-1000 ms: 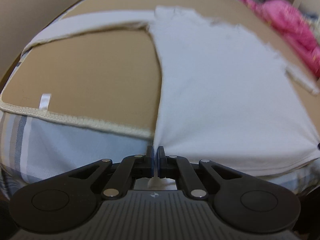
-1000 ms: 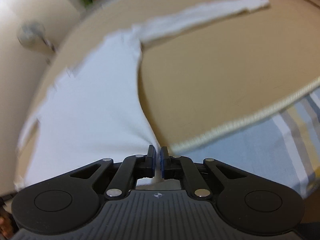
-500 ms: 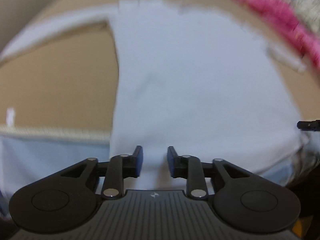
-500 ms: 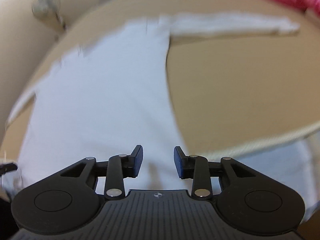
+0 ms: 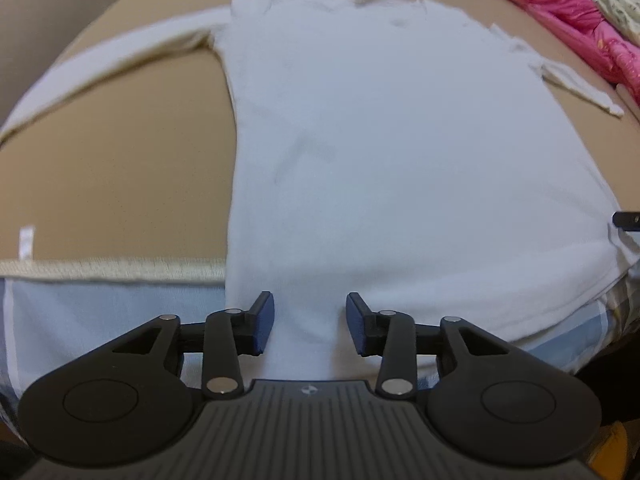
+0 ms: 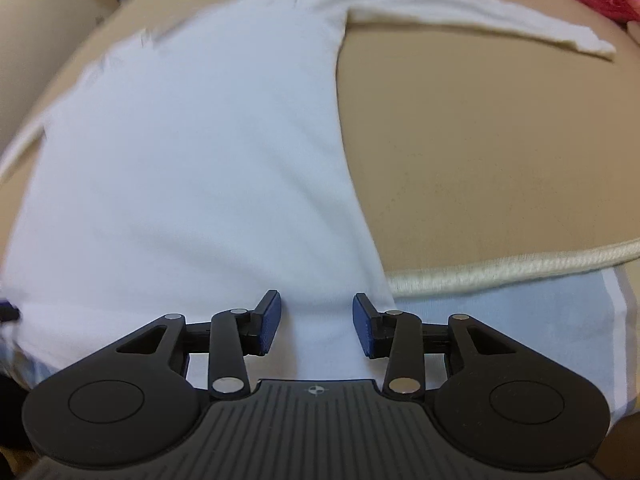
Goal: Fold small clothes
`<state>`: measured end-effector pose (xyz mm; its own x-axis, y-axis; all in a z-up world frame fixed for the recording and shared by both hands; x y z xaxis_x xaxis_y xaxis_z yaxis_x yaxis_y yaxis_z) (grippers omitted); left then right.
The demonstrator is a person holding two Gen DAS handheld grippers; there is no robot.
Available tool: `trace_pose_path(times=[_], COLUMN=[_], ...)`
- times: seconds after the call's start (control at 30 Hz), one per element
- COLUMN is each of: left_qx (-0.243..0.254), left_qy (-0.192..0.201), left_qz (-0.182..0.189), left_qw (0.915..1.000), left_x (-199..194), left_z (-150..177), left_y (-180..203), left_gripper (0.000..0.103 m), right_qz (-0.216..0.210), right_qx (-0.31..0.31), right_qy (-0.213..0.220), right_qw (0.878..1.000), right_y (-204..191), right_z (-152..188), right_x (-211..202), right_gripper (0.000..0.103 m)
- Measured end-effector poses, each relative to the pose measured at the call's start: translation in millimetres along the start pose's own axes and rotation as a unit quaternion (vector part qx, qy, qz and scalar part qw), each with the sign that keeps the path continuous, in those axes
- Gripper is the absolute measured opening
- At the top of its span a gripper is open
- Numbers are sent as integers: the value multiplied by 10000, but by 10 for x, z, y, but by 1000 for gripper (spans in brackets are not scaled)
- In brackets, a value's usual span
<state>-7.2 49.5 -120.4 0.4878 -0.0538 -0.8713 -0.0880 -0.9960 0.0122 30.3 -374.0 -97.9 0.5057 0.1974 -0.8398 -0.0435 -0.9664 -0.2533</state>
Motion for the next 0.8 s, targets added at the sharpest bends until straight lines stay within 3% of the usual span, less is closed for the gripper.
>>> trace_pose_path(times=[0.2,0.33,0.47,0.63,0.8], left_qx=[-121,-313,-454,-119,-224], left_qy=[634,887,1351,2051,2122], left_qz=[-97,-101,-208,-541,-398], left_qw=[9979,9955,9896,9772,9762], left_x=[-202,-293,-413,-604,-631], left_z=[-91,-143,-197,-197,-234], left_y=[11,-14,-27,127,163], left_gripper=[61,62,66,74,75], right_qz=[-23,-48,-42,235,37], right_qx=[235,218,193,218,785], right_qy=[881,1355,1628,1908,1995], right_qw=[9958,9905,9865,9811,9767], right_y=[155,120,108,215,555], right_z=[-152,-168,-192,-368,-750], right_x=[-227,-390,-468,-590,-691], right_gripper=[42,42,42,42,42])
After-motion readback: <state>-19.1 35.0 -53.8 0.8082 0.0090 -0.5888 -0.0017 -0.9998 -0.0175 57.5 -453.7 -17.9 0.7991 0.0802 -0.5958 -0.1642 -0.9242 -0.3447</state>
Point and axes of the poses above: each gripper's, at about its wrist camera, not at the fingertips, and x roughly the way its jaws point, y to its right, z to its underside, the point moved 2 cm from there along x, roughly the way its jaws point, and after that the axes turned 2 degrees about y, right-handed, at the moved point
